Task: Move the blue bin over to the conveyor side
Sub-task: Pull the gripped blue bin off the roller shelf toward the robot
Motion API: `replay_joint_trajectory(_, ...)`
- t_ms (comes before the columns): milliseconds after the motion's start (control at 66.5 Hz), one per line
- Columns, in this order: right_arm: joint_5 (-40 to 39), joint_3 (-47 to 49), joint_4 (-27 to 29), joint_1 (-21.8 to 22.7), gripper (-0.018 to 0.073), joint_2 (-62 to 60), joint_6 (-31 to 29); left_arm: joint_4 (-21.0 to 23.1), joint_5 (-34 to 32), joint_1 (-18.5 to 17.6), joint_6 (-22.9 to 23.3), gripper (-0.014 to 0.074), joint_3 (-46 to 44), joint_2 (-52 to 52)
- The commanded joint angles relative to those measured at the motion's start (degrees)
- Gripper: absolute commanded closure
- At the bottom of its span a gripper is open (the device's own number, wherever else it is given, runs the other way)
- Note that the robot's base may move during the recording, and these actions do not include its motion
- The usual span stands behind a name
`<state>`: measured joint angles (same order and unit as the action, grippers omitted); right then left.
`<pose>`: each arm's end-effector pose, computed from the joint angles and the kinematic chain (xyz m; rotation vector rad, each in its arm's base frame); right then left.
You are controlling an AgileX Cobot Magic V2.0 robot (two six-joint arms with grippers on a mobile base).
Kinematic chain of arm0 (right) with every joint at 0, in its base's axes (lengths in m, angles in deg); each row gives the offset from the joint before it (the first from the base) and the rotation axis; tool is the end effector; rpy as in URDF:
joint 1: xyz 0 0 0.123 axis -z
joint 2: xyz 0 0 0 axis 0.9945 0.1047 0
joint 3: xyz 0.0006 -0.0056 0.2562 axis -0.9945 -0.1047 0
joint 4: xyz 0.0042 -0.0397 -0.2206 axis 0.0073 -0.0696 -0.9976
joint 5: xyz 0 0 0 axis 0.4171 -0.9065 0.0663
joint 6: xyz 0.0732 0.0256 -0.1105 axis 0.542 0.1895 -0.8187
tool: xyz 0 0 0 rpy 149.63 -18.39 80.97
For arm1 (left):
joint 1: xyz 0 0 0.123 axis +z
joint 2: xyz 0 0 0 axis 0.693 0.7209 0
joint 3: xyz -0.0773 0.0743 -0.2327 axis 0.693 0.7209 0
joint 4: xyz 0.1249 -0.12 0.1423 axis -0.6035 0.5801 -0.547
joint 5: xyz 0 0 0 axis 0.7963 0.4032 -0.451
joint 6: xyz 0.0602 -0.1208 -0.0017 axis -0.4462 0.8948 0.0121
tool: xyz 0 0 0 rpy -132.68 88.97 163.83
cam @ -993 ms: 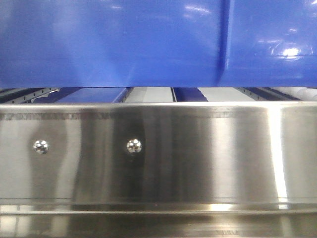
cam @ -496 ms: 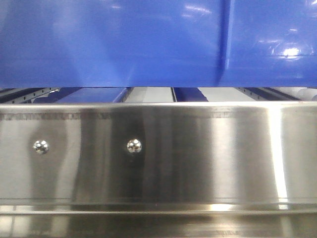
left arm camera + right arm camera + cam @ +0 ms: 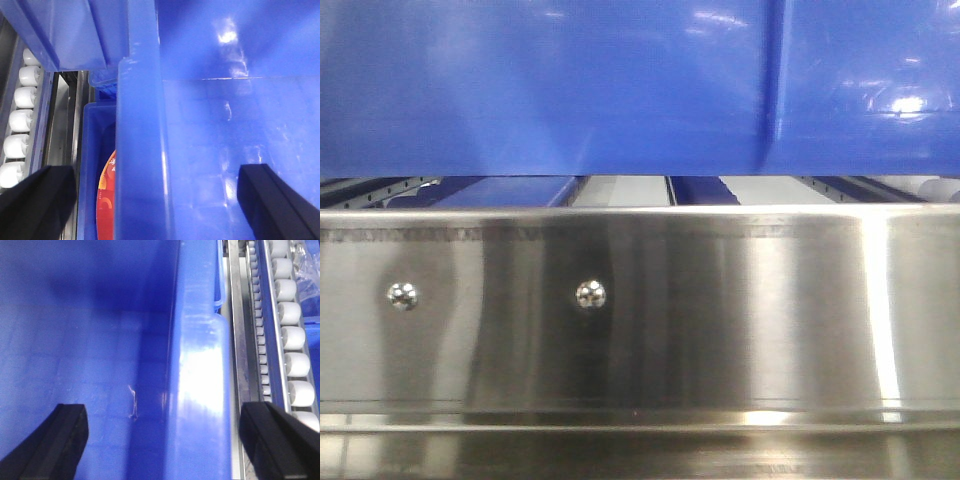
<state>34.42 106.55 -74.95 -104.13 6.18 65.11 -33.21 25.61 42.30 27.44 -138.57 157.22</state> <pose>0.3013 0.1020 0.3441 -0.1167 2.5529 0.1549 0.3056 -0.0070 0.3556 0.0051 2.4378 -0.0092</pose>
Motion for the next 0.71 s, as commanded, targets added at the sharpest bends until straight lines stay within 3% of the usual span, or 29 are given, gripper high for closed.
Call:
replay_joint_trajectory(0, -0.6, 0.5, -1.0, 0.0, 0.0065, -0.2, 0.5, 0.2, -0.6, 0.3, -0.3, 0.005, -0.3, -0.1)
replay_joint_trajectory(301, -0.6, 0.5, -1.0, 0.0, 0.0074, -0.2, 0.5, 0.2, -0.6, 0.3, -0.3, 0.005, -0.3, -0.1)
replay_joint_trajectory(436, -0.6, 0.5, -1.0, 0.0, 0.0228, -0.2, 0.5, 0.6, -0.6, 0.3, -0.3, 0.0081, -0.3, -0.1)
replay_joint_trajectory(511, -0.6, 0.5, -1.0, 0.0, 0.0386, -0.2, 0.5, 0.2, -0.6, 0.3, -0.3, 0.0183, -0.3, -0.1)
replay_joint_trajectory(632, -0.6, 0.5, -1.0, 0.0, 0.0635, -0.2, 0.5, 0.1, -0.6, 0.3, -0.3, 0.0476, -0.3, -0.1)
replay_joint_trajectory(692, -0.6, 0.5, -1.0, 0.0, 0.0643, -0.2, 0.5, 0.0, -0.6, 0.3, -0.3, 0.0645, -0.3, -0.1)
